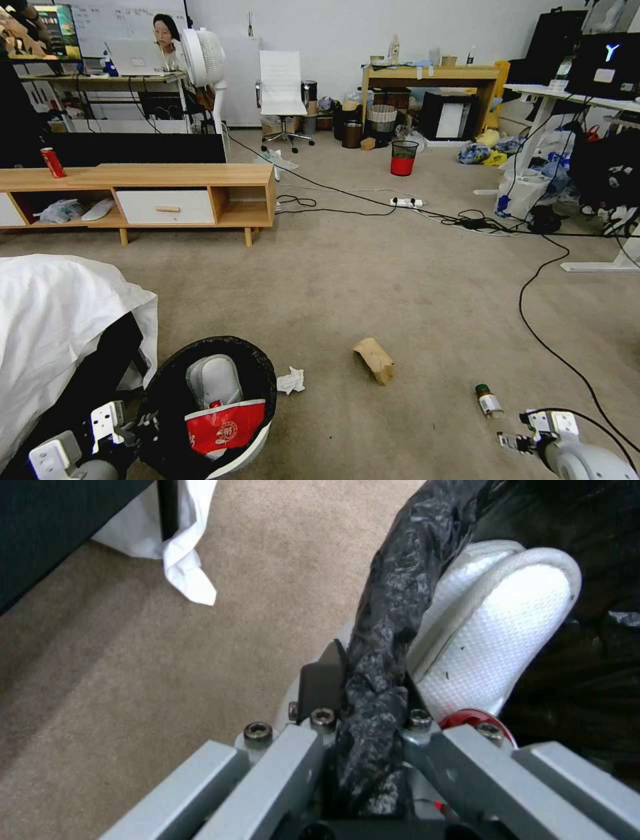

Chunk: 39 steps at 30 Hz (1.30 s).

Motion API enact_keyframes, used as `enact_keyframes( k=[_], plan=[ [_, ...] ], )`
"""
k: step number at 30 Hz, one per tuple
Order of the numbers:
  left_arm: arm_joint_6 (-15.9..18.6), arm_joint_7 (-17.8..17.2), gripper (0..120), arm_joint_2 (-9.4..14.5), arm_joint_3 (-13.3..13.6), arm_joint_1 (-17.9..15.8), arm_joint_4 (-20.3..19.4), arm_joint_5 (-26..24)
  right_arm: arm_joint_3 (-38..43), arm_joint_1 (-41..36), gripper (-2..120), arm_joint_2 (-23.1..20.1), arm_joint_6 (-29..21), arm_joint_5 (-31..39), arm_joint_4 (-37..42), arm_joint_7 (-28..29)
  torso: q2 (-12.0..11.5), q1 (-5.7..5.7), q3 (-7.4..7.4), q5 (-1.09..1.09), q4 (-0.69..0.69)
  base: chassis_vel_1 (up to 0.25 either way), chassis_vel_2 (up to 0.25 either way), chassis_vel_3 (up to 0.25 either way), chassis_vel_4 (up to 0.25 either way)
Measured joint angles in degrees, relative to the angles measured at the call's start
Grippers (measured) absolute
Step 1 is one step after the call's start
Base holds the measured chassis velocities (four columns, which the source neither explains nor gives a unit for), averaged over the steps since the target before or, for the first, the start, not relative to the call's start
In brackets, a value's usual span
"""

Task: Pick up the trash bin and place the garbage on the floor into it.

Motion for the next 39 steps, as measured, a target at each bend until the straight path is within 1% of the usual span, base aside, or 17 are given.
enact_keyframes(
  k=[2, 4, 8, 10, 13, 16, 22, 25, 28, 39],
  plan=[
    [0.0, -0.01, 2, 0.01, -0.13, 0.06, 0.0, 0.0, -0.56, 1.13, 100, 0.34, 0.39, -0.32, -1.33, -0.18, 0.0, 0.0, 0.0, 0.0, 0.0, 0.0, 0.0, 0.0, 0.0],
    [0.0, -0.05, 2, 0.1, -0.39, 0.19, 0.0, 0.0, -1.56, 3.51, 100, 1.23, 1.69, -0.99, -4.88, -0.52, 0.0, 0.0, 0.0, 0.0, 0.0, 0.0, 0.0, 0.0, 0.0],
    [0.0, -0.07, 2, 0.21, -0.6, 0.24, 0.0, -0.04, -2.02, 5.0, 100, 2.07, 2.24, -1.48, -7.3, -0.77, 0.0, 0.0, 0.0, -0.01, 0.0, 0.0, 0.0, 0.0, 0.0],
    [0.0, -0.11, 2, 0.27, -0.67, 0.3, 0.04, -0.07, -2.41, 6.29, 100, 2.88, 2.93, -2.08, -10.01, -1.05, 0.0, 0.0, 0.0, 0.0, -0.01, 0.0, 0.0, 0.0, 0.0],
    [0.0, -0.11, 2, 0.28, -0.67, 0.32, 0.04, -0.07, -2.48, 6.57, 100, 3.03, 3.09, -2.22, -10.67, -1.14, 0.0, 0.0, 0.0, 0.0, -0.01, 0.0, 0.0, 0.0, 0.0],
    [0.0, -0.15, 2, 0.32, -0.74, 0.43, 0.1, -0.11, -2.97, 8.27, 100, 4.09, 4.5, -3.36, -14.95, -1.92, 0.0, 0.0, 0.0, 0.0, -0.02, 0.0, 0.0, 0.0, 0.0],
    [0.0, -0.17, 2, 0.22, -0.75, 0.64, 0.1, -0.11, -3.49, 9.75, 100, 4.96, 5.63, -4.33, -17.72, -2.34, 0.0, 0.0, 0.0, 0.0, -0.01, 0.0, 0.0, 0.0, 0.0],
    [0.0, -0.18, 2, 0.33, -1.12, 0.87, 0.05, -0.11, -4.18, 11.74, 100, 5.87, 6.87, -5.19, -20.75, -2.73, 0.0, 0.0, 0.0, 0.0, -0.01, 0.0, 0.0, 0.0, 0.0],
    [0.0, -0.18, 2, 0.39, -1.21, 0.89, 0.04, -0.14, -4.66, 12.88, 100, 6.27, 7.6, -5.52, -22.16, -2.96, 0.0, 0.0, 0.0, 0.0, 0.0, 0.0, 0.0, 0.0, 0.0],
    [0.0, -0.18, 2, 0.37, -1.17, 0.87, 0.21, -0.17, -6.08, 15.82, 100, 7.23, 9.22, -6.97, -25.63, -3.13, 0.0, 0.0, 0.0, 0.0, 0.0, 0.0, 0.0, 0.0, 0.0]
  ],
)
